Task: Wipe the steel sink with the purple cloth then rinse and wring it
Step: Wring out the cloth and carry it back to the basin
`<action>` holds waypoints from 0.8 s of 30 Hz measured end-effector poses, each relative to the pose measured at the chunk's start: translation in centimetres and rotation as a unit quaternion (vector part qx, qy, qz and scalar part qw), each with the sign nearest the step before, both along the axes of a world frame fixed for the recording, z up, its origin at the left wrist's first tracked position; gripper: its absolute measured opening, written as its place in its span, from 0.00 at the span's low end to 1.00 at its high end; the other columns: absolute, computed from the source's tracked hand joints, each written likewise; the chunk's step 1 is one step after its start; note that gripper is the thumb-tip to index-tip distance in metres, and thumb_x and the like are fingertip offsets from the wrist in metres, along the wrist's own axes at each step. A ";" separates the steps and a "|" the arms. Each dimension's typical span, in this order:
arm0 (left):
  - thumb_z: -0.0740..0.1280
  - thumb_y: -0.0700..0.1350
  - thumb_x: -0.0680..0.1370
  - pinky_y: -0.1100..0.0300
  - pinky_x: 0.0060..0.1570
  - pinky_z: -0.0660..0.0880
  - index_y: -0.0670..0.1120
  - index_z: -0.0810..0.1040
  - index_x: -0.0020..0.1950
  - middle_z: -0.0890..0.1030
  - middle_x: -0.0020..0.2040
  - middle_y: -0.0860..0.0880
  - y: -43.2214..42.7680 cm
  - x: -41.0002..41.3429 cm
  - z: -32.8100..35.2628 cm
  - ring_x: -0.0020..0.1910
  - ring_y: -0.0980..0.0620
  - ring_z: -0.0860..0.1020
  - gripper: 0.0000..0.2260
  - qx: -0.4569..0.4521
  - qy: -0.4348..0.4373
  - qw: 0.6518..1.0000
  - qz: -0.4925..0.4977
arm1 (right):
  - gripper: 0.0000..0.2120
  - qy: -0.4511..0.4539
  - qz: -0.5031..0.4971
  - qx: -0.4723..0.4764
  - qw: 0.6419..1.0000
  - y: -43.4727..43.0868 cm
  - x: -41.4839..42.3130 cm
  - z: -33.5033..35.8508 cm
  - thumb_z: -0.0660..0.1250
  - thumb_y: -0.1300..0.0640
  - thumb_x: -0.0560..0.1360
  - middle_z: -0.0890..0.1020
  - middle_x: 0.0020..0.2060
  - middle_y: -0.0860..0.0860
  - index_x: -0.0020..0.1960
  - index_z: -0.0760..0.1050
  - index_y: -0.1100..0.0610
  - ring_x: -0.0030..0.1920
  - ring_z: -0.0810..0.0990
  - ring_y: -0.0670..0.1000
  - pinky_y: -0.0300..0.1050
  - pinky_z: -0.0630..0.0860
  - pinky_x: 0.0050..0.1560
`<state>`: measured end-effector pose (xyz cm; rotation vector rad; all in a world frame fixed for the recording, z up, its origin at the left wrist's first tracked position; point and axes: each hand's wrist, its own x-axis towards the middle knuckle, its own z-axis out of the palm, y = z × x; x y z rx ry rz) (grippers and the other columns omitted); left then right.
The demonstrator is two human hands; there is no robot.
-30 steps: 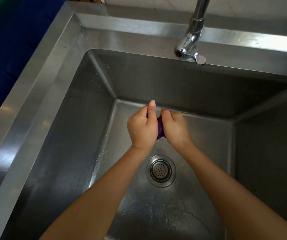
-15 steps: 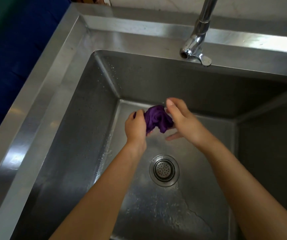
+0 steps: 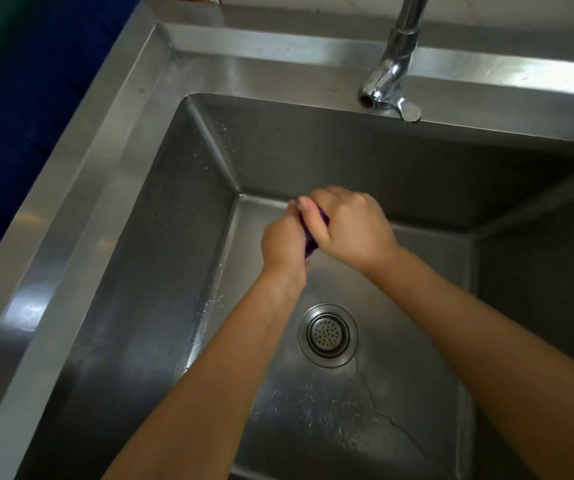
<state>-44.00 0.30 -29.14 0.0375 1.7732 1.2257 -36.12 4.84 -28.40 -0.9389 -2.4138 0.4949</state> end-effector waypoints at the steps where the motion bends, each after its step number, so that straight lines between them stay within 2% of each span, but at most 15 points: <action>1: 0.60 0.50 0.78 0.65 0.22 0.64 0.47 0.73 0.21 0.71 0.17 0.53 0.0 -0.1 -0.5 0.19 0.55 0.69 0.24 0.003 0.044 0.999 0.017 | 0.24 -0.011 -0.031 -0.002 0.999 -0.2 -0.6 0.0 0.49 0.47 0.76 0.81 0.34 0.61 0.38 0.77 0.60 0.34 0.80 0.64 0.51 0.75 0.33; 3: 0.58 0.54 0.76 0.54 0.31 0.72 0.49 0.75 0.19 0.76 0.22 0.47 0.0 -0.4 -1.6 0.26 0.46 0.75 0.26 -0.006 0.160 0.987 0.021 | 0.23 -0.033 -0.082 -0.039 0.995 -0.6 -1.4 0.0 0.50 0.49 0.78 0.82 0.36 0.63 0.40 0.78 0.61 0.38 0.80 0.66 0.51 0.73 0.36; 5: 0.54 0.56 0.76 0.48 0.40 0.76 0.47 0.77 0.25 0.81 0.32 0.40 -0.4 -0.3 -2.2 0.37 0.39 0.79 0.25 -0.016 0.262 0.965 -0.001 | 0.20 -0.030 -0.117 -0.101 0.988 -1.1 -1.4 -0.6 0.52 0.51 0.80 0.82 0.40 0.66 0.45 0.79 0.62 0.42 0.80 0.67 0.52 0.72 0.40; 7: 0.53 0.55 0.80 0.52 0.40 0.73 0.42 0.79 0.33 0.82 0.36 0.39 -1.1 0.3 -2.3 0.40 0.39 0.79 0.25 -0.023 0.343 0.938 -0.033 | 0.20 -0.020 -0.143 -0.169 0.975 -1.5 -0.9 -1.2 0.53 0.53 0.80 0.82 0.42 0.66 0.46 0.79 0.63 0.45 0.80 0.65 0.51 0.73 0.43; 9: 0.54 0.51 0.82 0.55 0.37 0.67 0.39 0.77 0.34 0.81 0.37 0.38 -1.5 0.9 -2.1 0.40 0.39 0.78 0.24 -0.024 0.391 0.918 -0.062 | 0.20 0.008 -0.160 -0.247 0.956 -1.9 -0.4 -1.7 0.52 0.53 0.80 0.82 0.40 0.65 0.41 0.78 0.62 0.43 0.79 0.63 0.49 0.72 0.43; 11: 0.53 0.51 0.81 0.54 0.37 0.66 0.40 0.75 0.32 0.81 0.36 0.37 -1.7 1.2 -2.0 0.39 0.38 0.77 0.23 -0.011 0.413 0.907 -0.079 | 0.21 0.039 -0.176 -0.307 0.935 -2.1 0.0 -2.1 0.53 0.53 0.80 0.78 0.33 0.60 0.30 0.70 0.55 0.37 0.76 0.58 0.45 0.67 0.39; 13: 0.51 0.53 0.79 0.52 0.36 0.68 0.44 0.70 0.29 0.79 0.32 0.38 -1.9 1.4 -2.1 0.36 0.39 0.76 0.23 0.017 0.428 0.898 -0.101 | 0.22 0.057 -0.201 -0.336 0.918 -2.3 0.4 -2.3 0.53 0.53 0.80 0.75 0.31 0.55 0.27 0.64 0.53 0.35 0.73 0.54 0.41 0.63 0.37; 16: 0.50 0.53 0.77 0.52 0.34 0.69 0.47 0.64 0.26 0.76 0.27 0.41 -2.3 1.5 -2.0 0.31 0.41 0.74 0.21 0.064 0.444 0.883 -0.136 | 0.21 0.089 -0.214 -0.370 0.900 -2.9 0.9 -2.5 0.53 0.54 0.80 0.73 0.27 0.51 0.30 0.68 0.56 0.32 0.71 0.51 0.43 0.62 0.34; 19: 0.52 0.52 0.78 0.54 0.32 0.66 0.50 0.61 0.25 0.72 0.24 0.44 -2.8 1.3 -2.1 0.28 0.44 0.71 0.21 0.100 0.451 0.872 -0.163 | 0.20 0.107 -0.203 -0.387 0.893 -3.3 1.2 -2.5 0.54 0.55 0.80 0.73 0.26 0.51 0.31 0.70 0.58 0.29 0.70 0.47 0.42 0.62 0.34; 24: 0.49 0.55 0.76 0.55 0.29 0.66 0.47 0.65 0.27 0.70 0.23 0.46 -2.6 0.6 -2.0 0.25 0.46 0.70 0.21 0.144 0.476 0.845 -0.197 | 0.21 0.136 -0.204 -0.413 0.877 -3.0 1.3 -2.4 0.54 0.55 0.80 0.72 0.25 0.51 0.28 0.67 0.55 0.30 0.71 0.50 0.44 0.68 0.39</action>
